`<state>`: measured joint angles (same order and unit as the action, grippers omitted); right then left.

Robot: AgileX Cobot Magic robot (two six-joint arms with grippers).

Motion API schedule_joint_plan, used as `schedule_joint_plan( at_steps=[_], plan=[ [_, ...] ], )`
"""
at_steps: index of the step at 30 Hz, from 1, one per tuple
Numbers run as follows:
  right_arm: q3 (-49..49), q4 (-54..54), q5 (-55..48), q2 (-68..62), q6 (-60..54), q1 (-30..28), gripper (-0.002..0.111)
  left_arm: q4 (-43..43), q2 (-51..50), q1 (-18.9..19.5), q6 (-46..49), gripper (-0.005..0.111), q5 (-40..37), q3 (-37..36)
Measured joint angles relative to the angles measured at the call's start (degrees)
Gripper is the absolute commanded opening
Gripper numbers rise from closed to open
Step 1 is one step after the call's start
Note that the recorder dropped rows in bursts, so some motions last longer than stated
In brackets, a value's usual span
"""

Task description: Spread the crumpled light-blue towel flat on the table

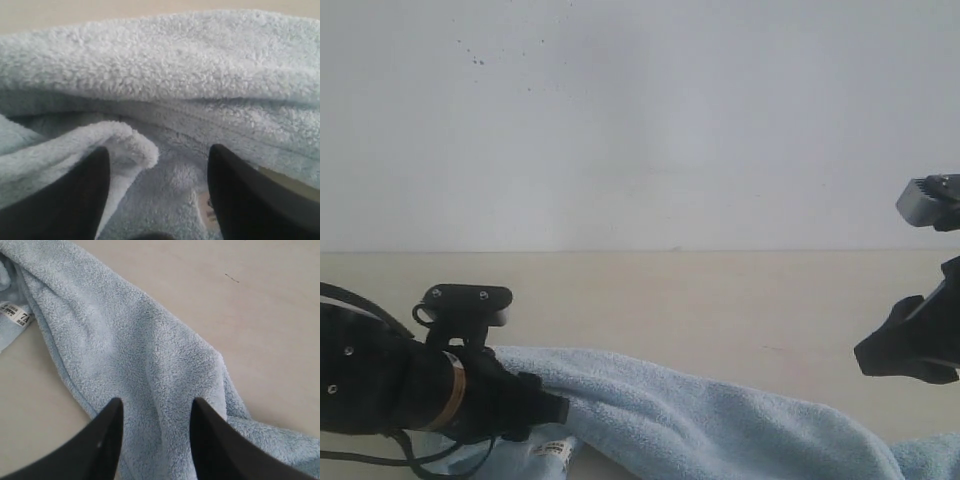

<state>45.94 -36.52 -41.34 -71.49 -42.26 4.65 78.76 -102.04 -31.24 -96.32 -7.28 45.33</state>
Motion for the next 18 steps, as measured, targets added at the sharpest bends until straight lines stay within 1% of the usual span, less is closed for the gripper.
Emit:
schedule_joint_plan(
  at_steps=[6,12,18],
  plan=[
    [0.0,0.0,0.6,0.0,-0.1,0.0,0.042,0.0,-5.9,0.0,-0.4,0.056,-0.7,1.8],
    [0.0,0.0,1.1,0.0,-0.3,0.0,0.042,0.0,-6.3,0.0,-0.6,0.056,-3.4,2.7],
    [0.0,-0.2,1.2,0.0,-0.3,0.0,0.042,0.0,-6.4,0.0,-0.8,0.056,-4.0,3.6]
  ],
)
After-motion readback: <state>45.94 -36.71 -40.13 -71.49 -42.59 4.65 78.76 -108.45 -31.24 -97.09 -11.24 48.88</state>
